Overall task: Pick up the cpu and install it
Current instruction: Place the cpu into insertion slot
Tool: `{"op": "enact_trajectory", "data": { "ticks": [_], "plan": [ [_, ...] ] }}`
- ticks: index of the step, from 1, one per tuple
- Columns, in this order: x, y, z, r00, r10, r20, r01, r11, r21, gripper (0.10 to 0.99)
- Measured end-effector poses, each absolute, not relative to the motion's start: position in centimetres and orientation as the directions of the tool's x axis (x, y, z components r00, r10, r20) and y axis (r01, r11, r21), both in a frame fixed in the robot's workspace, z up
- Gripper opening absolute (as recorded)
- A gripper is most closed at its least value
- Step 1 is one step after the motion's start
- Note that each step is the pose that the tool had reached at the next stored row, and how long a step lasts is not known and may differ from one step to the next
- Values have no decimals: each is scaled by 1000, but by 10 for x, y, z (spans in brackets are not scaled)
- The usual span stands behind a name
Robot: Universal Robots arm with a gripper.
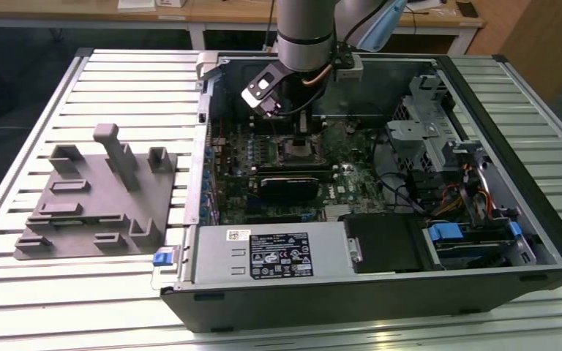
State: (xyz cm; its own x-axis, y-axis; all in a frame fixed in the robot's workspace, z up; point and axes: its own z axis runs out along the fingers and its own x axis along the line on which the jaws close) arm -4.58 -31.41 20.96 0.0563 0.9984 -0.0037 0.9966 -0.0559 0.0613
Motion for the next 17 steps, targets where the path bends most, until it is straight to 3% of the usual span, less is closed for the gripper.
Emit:
{"op": "enact_trajectory", "data": {
  "ticks": [17],
  "plan": [
    [-46,-314,200,56,998,-5,997,-56,61,106]
  ]
}}
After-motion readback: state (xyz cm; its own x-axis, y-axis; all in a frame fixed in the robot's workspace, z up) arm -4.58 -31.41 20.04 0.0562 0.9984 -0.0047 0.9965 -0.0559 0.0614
